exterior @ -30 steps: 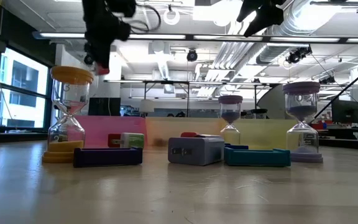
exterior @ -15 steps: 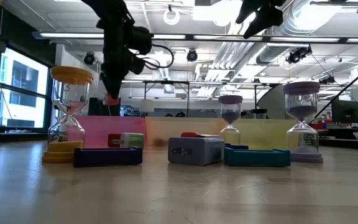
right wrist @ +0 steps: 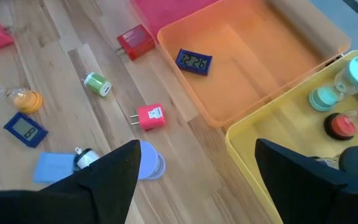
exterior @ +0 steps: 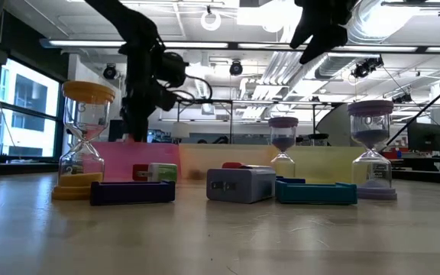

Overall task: Pick & Place Office items
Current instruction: Put the pink and white charger adapter into the pink bin

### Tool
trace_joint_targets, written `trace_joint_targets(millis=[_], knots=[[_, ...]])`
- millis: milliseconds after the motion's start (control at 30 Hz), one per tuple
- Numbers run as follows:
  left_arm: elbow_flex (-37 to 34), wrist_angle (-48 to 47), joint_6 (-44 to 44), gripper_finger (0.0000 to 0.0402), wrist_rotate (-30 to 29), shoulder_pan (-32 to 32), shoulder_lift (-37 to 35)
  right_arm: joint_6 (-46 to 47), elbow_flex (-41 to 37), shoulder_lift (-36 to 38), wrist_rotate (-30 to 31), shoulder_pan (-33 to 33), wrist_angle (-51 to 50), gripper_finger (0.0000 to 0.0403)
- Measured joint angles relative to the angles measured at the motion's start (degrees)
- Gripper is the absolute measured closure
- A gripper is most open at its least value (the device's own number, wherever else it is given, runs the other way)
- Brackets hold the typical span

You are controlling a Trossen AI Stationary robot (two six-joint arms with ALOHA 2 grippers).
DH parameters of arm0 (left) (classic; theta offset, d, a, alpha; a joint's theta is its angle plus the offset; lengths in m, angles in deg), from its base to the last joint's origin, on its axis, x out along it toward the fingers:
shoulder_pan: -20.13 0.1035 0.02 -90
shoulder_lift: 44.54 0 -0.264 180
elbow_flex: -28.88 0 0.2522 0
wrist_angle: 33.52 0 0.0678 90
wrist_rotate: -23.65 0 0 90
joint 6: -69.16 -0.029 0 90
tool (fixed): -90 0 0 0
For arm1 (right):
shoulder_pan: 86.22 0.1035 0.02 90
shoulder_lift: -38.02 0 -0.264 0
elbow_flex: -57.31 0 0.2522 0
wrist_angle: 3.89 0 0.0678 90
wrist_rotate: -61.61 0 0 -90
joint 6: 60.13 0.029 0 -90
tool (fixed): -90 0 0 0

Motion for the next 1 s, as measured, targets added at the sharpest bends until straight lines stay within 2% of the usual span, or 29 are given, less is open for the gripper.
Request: trace_joint_targets(millis=[367,1000], knots=[[-6.7,10.5,2.0,0.028,0.1,0.1,0.0,-0.4,0.1,0.0,0.0,0.0,2.2,0.0097],[-7.9,10.9,5.4,0.0275,-1.7,0.1,0.0,-0.2,0.1,0.0,0.0,0.0,2.2,0.0097]])
